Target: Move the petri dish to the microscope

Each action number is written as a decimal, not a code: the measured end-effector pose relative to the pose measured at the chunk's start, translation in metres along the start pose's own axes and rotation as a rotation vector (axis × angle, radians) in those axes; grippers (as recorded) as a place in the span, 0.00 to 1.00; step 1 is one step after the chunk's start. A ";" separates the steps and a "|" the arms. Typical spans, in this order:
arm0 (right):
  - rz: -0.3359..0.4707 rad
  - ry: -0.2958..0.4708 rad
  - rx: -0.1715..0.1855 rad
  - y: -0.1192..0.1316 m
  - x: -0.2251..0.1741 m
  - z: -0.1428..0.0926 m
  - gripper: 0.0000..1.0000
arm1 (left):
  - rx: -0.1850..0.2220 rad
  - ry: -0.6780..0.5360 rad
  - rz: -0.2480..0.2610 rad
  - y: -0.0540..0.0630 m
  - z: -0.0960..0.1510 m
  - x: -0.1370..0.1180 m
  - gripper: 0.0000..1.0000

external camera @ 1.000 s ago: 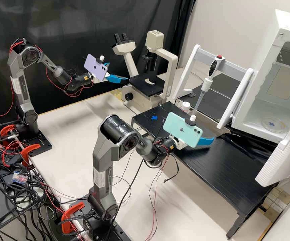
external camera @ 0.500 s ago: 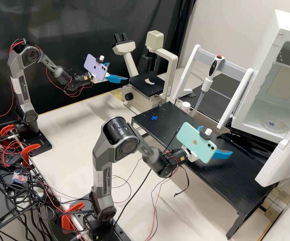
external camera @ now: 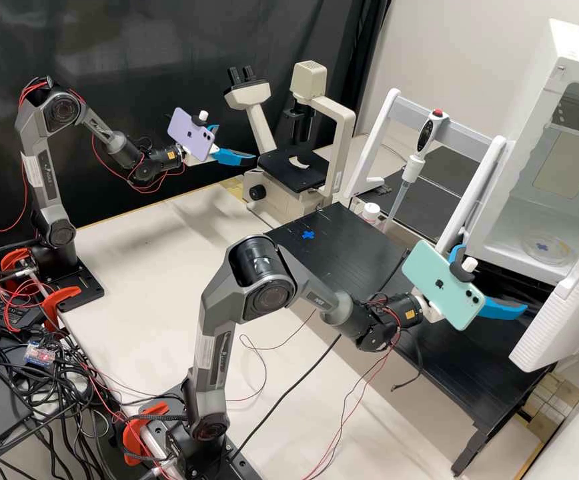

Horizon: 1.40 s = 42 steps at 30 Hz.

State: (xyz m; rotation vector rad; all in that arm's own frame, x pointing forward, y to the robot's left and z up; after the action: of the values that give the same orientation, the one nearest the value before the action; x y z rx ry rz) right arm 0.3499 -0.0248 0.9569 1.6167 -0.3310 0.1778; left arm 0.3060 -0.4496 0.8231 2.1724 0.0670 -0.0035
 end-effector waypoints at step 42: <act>-0.129 -0.029 -0.065 -0.045 0.172 -0.022 1.00 | 0.000 0.000 0.000 0.000 0.000 0.000 1.00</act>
State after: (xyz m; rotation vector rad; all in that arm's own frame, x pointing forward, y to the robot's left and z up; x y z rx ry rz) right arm 0.5283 -0.0186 0.9693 1.5714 -0.2515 0.0450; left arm 0.3060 -0.4496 0.8231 2.1724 0.0670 -0.0035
